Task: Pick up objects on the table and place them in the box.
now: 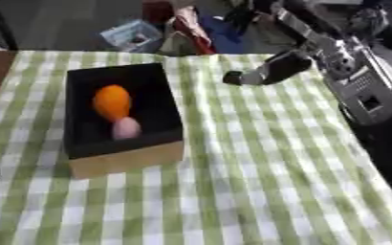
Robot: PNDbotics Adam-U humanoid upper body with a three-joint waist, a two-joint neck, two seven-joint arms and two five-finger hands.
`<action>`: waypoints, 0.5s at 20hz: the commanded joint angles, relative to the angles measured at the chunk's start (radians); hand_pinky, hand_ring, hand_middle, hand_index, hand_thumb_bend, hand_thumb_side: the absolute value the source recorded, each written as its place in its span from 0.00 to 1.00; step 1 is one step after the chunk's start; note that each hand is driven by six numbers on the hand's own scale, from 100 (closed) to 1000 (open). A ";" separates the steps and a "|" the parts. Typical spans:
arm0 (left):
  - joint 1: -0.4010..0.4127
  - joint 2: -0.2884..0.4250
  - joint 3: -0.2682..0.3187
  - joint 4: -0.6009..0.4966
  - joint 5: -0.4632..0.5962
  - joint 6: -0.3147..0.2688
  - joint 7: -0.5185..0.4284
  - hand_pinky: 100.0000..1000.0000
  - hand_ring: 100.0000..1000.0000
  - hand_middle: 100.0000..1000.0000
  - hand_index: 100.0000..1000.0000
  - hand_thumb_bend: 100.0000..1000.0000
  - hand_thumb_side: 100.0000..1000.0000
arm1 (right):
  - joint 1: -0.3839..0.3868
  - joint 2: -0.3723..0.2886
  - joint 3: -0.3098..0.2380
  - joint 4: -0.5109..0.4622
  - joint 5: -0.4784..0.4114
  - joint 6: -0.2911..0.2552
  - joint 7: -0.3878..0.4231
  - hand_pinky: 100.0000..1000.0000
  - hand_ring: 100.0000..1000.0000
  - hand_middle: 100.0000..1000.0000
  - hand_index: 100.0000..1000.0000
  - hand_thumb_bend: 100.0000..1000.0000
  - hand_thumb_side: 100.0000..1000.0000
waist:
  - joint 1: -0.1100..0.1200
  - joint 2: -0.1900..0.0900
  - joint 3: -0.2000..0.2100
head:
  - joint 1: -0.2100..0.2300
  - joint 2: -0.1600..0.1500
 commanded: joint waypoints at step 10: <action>-0.004 0.004 0.017 -0.018 -0.008 0.000 0.013 0.63 0.48 0.47 0.52 0.11 0.00 | 0.242 0.036 -0.118 -0.149 -0.150 0.072 -0.147 0.64 0.48 0.49 0.67 0.54 0.19 | 0.021 -0.005 -0.026 | 0.045 0.016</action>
